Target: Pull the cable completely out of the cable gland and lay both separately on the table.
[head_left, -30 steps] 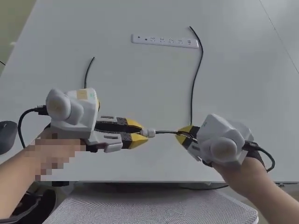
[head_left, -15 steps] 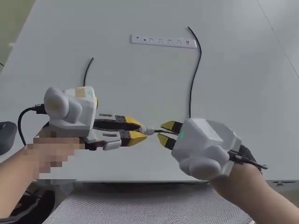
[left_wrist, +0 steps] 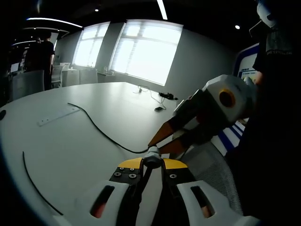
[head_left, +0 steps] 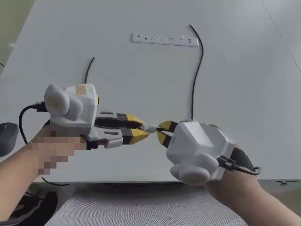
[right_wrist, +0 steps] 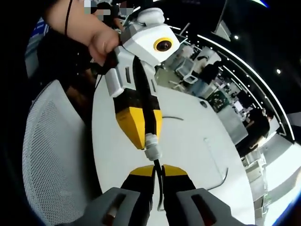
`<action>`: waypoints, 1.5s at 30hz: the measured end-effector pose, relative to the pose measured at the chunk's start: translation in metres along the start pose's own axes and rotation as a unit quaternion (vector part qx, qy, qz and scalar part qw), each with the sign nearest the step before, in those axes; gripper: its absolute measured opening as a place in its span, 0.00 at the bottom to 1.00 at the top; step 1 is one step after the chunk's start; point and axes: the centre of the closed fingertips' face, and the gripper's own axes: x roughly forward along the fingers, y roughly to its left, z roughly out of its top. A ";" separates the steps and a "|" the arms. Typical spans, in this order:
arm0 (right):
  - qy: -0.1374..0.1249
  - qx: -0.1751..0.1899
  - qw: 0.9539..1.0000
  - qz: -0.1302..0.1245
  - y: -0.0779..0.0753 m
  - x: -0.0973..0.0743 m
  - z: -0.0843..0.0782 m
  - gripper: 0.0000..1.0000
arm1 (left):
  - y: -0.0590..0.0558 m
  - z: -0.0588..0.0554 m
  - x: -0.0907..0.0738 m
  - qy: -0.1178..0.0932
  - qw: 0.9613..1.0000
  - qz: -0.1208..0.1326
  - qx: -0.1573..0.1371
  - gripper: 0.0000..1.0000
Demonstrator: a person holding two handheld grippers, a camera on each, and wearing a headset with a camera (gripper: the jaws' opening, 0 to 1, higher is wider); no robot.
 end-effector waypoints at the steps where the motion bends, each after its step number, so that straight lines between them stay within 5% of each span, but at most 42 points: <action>1: 0.000 0.003 1.000 -0.002 -0.001 0.000 -0.001 0.00 | 0.000 0.000 0.000 0.000 1.000 0.000 0.000 0.15; 10: -0.001 0.095 0.995 -0.019 -0.013 -0.001 -0.014 0.00 | 0.004 0.005 -0.001 -0.011 1.000 0.006 0.002 0.15; 17: -0.002 0.189 0.982 -0.020 -0.015 0.002 -0.029 0.00 | 0.005 0.005 0.000 -0.008 1.000 0.011 0.009 0.15; 23: 0.005 0.198 0.980 -0.025 -0.014 0.003 -0.045 0.00 | 0.003 0.004 -0.001 -0.005 1.000 0.011 0.013 0.15; 25: 0.011 0.238 0.971 -0.026 -0.014 0.004 -0.054 0.00 | 0.003 0.003 -0.001 -0.004 1.000 0.011 0.013 0.15; 31: 0.027 0.254 0.966 -0.030 -0.015 0.008 -0.071 0.00 | 0.002 0.001 0.002 0.000 1.000 0.009 0.016 0.15; 34: 0.031 0.282 0.959 -0.027 -0.014 0.010 -0.074 0.00 | 0.001 0.002 0.003 -0.002 1.000 0.007 0.018 0.15; 45: 0.035 0.286 0.957 -0.018 -0.008 0.008 -0.072 0.01 | 0.005 -0.001 0.001 0.000 1.000 0.010 0.012 0.15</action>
